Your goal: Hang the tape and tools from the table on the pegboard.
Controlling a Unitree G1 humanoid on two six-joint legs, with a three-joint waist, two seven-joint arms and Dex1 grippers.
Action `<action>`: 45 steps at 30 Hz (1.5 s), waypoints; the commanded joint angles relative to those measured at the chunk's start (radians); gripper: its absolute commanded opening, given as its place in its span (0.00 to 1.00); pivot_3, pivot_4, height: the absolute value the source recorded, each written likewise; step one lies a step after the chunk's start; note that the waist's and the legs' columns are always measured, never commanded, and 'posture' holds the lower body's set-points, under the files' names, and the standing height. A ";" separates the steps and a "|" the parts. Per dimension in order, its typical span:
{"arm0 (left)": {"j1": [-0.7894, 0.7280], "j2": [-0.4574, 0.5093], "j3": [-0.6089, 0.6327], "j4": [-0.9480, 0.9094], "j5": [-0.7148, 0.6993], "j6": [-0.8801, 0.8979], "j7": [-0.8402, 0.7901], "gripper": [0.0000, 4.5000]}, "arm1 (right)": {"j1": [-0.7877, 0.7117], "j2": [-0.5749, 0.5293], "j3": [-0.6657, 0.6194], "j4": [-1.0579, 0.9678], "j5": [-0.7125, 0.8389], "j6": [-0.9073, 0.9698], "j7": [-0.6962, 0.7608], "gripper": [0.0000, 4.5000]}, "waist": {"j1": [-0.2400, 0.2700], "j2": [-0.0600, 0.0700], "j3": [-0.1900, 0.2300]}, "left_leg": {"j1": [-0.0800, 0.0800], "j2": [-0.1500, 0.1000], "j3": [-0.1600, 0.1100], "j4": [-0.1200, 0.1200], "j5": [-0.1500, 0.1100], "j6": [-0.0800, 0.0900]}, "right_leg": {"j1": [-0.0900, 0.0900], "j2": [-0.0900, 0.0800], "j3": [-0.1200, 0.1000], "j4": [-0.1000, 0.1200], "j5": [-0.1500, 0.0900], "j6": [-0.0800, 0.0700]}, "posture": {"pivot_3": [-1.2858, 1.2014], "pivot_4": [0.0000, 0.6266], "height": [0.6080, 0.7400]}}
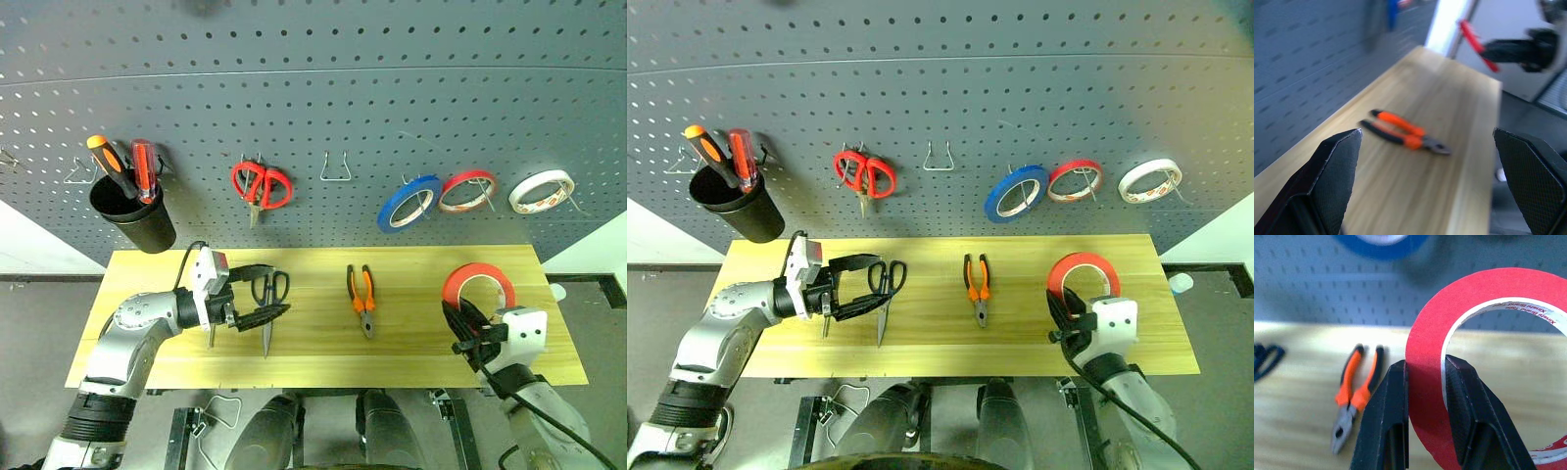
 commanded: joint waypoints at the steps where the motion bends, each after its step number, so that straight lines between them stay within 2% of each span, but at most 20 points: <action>1: -0.010 0.008 0.004 -0.043 -0.030 0.002 -0.013 1.00 | -0.002 -0.031 -0.054 -0.085 0.079 0.006 0.025 0.15 | 0.000 0.001 -0.009 | 0.000 0.000 0.000 0.000 0.000 0.000 | 0.000 0.000 0.000 0.000 0.000 0.000 | 0.51 0.21 1.00; 7: -0.052 0.006 0.023 -0.042 -0.059 0.016 -0.009 1.00 | -0.029 -0.076 -0.106 -0.139 0.177 0.033 0.031 0.15 | 0.001 0.003 -0.026 | 0.000 0.001 0.000 0.002 0.001 -0.001 | 0.001 0.001 0.000 0.000 0.002 0.000 | 0.51 0.18 1.00; 11: -0.071 0.005 0.028 -0.031 -0.068 0.014 -0.002 1.00 | -0.082 -0.081 -0.124 -0.130 0.186 0.032 0.001 0.15 | -0.002 0.003 -0.038 | 0.001 0.002 0.002 0.002 0.001 -0.001 | 0.001 0.002 0.001 0.001 0.003 -0.001 | 0.51 0.17 1.00; 22: -0.101 -0.004 0.050 -0.043 -0.100 0.030 0.028 1.00 | -0.286 -0.053 -0.045 -0.019 0.094 0.014 -0.088 0.15 | -0.020 0.004 -0.053 | 0.003 0.007 0.003 0.003 0.003 -0.005 | 0.002 0.007 0.002 0.002 0.007 -0.004 | 0.52 0.16 1.00; 28: -0.100 0.002 0.056 -0.052 -0.112 0.034 0.041 1.00 | -0.329 -0.048 -0.026 0.043 0.062 -0.007 -0.087 0.15 | -0.025 0.003 -0.055 | 0.005 0.007 0.006 0.003 0.003 -0.005 | 0.002 0.007 0.004 0.004 0.007 -0.004 | 0.52 0.16 1.00; 35: -0.103 -0.002 0.056 -0.058 -0.117 0.037 0.052 1.00 | -0.393 -0.035 0.011 0.139 0.034 -0.036 -0.071 0.15 | -0.025 0.002 -0.055 | 0.014 0.009 0.019 0.002 0.003 -0.004 | 0.003 0.009 0.017 0.010 0.007 -0.004 | 0.53 0.16 1.00; 45: -0.087 0.003 0.062 -0.073 -0.128 0.037 0.070 1.00 | -0.458 -0.025 0.043 0.266 0.004 -0.079 -0.036 0.15 | -0.024 0.002 -0.055 | 0.015 0.010 0.022 0.003 0.003 -0.004 | 0.001 0.011 0.021 0.013 0.007 -0.004 | 0.53 0.16 1.00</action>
